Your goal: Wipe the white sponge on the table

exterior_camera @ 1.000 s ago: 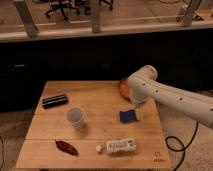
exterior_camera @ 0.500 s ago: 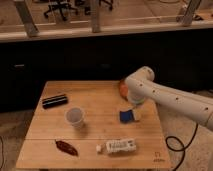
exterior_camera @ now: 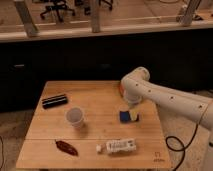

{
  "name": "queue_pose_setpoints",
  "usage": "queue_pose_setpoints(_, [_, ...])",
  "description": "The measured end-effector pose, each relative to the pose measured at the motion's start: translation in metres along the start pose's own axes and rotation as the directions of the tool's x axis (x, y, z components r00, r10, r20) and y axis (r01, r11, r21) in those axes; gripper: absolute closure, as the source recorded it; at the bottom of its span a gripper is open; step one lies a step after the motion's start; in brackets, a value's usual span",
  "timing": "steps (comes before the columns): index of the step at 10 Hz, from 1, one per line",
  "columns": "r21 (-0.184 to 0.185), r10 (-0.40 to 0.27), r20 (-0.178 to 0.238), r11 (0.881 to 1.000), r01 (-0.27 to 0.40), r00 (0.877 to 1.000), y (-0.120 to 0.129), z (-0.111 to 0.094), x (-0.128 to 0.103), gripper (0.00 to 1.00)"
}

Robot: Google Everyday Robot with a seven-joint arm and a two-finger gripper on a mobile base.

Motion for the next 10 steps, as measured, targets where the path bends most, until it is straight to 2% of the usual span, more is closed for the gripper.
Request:
queue_pose_setpoints(2, [-0.004, -0.019, 0.015, 1.0, 0.019, 1.0, -0.002, 0.002, -0.01, 0.2])
queue_pose_setpoints(10, [-0.014, -0.082, 0.034, 0.996, 0.083, 0.996, -0.005, 0.011, -0.022, 0.2])
